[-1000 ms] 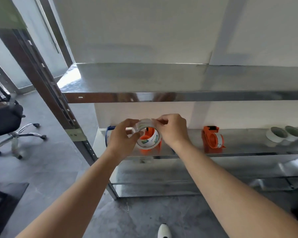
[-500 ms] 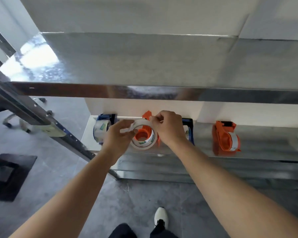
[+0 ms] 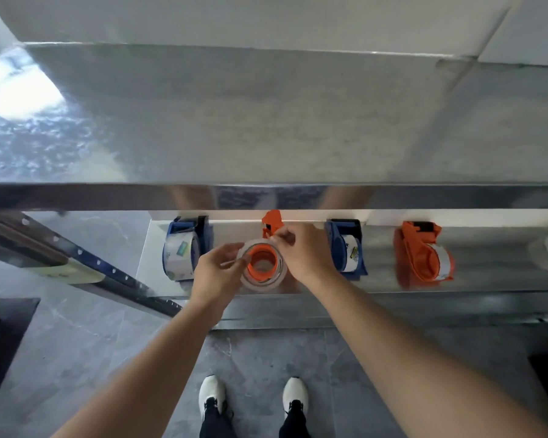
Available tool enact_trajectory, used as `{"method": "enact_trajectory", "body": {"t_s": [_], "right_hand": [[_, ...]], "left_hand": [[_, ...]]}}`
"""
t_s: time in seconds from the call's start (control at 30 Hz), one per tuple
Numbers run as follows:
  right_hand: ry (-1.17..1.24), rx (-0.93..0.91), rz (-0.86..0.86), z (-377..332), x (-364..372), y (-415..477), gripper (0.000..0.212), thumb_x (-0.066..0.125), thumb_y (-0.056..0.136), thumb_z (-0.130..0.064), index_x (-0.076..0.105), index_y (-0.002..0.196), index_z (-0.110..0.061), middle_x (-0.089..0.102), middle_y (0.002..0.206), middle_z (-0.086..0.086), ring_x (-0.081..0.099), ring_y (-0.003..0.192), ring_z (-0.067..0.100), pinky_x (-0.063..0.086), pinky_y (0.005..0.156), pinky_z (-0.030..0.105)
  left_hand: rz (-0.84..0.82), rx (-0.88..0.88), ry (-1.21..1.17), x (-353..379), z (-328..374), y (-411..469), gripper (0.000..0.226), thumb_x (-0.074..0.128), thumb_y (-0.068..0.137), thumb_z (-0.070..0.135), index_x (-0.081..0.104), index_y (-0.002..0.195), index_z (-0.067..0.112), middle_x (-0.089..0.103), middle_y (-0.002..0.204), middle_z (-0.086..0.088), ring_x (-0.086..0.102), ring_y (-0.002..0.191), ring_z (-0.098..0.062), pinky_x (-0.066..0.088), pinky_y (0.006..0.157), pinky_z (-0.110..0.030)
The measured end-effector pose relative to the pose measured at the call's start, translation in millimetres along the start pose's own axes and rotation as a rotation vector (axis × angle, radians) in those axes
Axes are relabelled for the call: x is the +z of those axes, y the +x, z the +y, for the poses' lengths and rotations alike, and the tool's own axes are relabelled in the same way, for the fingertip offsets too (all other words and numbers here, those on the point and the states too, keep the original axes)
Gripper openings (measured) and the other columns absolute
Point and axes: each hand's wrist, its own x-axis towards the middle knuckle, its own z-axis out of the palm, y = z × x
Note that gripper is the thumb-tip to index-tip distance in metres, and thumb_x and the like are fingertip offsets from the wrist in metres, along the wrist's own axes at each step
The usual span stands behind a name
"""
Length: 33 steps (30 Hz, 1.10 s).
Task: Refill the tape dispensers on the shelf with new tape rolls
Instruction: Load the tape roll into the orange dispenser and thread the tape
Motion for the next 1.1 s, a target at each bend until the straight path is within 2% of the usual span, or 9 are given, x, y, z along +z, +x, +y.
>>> {"method": "enact_trajectory", "body": {"t_s": [0.13,0.27,0.33,0.43,0.5,0.57,0.73,0.97,1.1], "right_hand": [[0.024,-0.013,0.014,-0.1,4.2,-0.5,0.014,0.075,0.094,-0.030,0.078,0.106,-0.023,0.078,0.099,-0.009,0.070,0.088,0.003,0.058,0.086,0.024],[-0.006,-0.030,0.083,3.7,3.9,-6.3,0.010,0.074,0.094,-0.029,0.076,0.101,-0.022,0.074,0.098,-0.006,0.067,0.089,0.006,0.057,0.084,0.026],[-0.028,0.004,0.124,7.9,3.1,-8.5,0.011,0.074,0.094,-0.030,0.075,0.102,-0.022,0.067,0.104,-0.005,0.063,0.095,0.009,0.050,0.084,0.022],[-0.063,0.062,0.093,12.3,0.9,-11.8,0.029,0.074,0.094,-0.031,0.071,0.122,-0.023,0.064,0.122,-0.002,0.060,0.113,0.012,0.036,0.093,0.013],[-0.030,0.084,0.041,12.2,0.1,-14.4,0.044,0.073,0.096,-0.028,0.063,0.138,-0.020,0.066,0.132,0.000,0.060,0.123,0.016,0.038,0.100,0.018],[0.010,0.106,0.008,11.7,1.0,-16.1,0.050,0.071,0.097,-0.026,0.058,0.145,-0.016,0.067,0.134,0.000,0.062,0.124,0.017,0.041,0.101,0.020],[0.013,0.125,0.037,14.2,6.9,-14.5,0.030,0.070,0.098,-0.023,0.071,0.127,-0.017,0.076,0.114,-0.002,0.071,0.106,0.015,0.054,0.099,0.029],[0.000,0.146,0.023,19.3,9.7,-14.7,0.025,0.071,0.097,-0.026,0.073,0.120,-0.019,0.077,0.110,-0.005,0.071,0.101,0.012,0.049,0.087,0.018],[0.030,0.182,0.025,18.4,16.3,-13.9,0.030,0.074,0.095,-0.022,0.071,0.124,-0.018,0.075,0.117,-0.004,0.070,0.107,0.012,0.047,0.087,0.015]], "left_hand": [[0.018,-0.038,-0.045,4.6,-3.0,9.2,0.013,0.077,0.097,0.020,0.075,0.100,0.033,0.080,0.102,-0.006,0.080,0.091,-0.027,0.068,0.074,-0.048],[0.017,-0.107,-0.049,7.3,-6.4,19.4,0.014,0.077,0.097,0.023,0.075,0.111,0.025,0.081,0.100,-0.005,0.081,0.087,-0.026,0.068,0.071,-0.053],[0.017,-0.146,-0.057,7.6,-10.6,23.7,0.015,0.078,0.097,0.023,0.076,0.112,0.022,0.081,0.100,-0.005,0.081,0.088,-0.028,0.067,0.070,-0.057],[0.020,-0.185,-0.066,9.1,-17.6,30.0,0.016,0.078,0.096,0.025,0.077,0.112,0.020,0.082,0.100,-0.006,0.080,0.090,-0.029,0.067,0.068,-0.055],[0.023,-0.205,-0.064,12.0,-21.9,34.4,0.019,0.081,0.094,0.027,0.077,0.112,0.020,0.082,0.101,-0.006,0.080,0.091,-0.029,0.068,0.070,-0.054],[0.015,-0.219,-0.054,16.7,-24.9,37.9,0.025,0.084,0.091,0.029,0.077,0.114,0.020,0.082,0.102,-0.003,0.080,0.091,-0.030,0.068,0.069,-0.055],[0.064,-0.252,-0.002,22.3,-33.4,45.7,0.027,0.082,0.093,0.030,0.076,0.117,0.020,0.081,0.102,-0.001,0.080,0.083,-0.027,0.068,0.067,-0.048],[0.059,-0.301,-0.016,25.6,-44.3,49.4,0.036,0.084,0.091,0.029,0.074,0.123,0.015,0.080,0.105,-0.009,0.082,0.079,-0.030,0.068,0.070,-0.050],[0.052,-0.323,-0.084,24.1,-40.7,45.5,0.042,0.085,0.090,0.026,0.071,0.127,0.011,0.080,0.102,-0.014,0.081,0.082,-0.037,0.068,0.072,-0.051]]}}
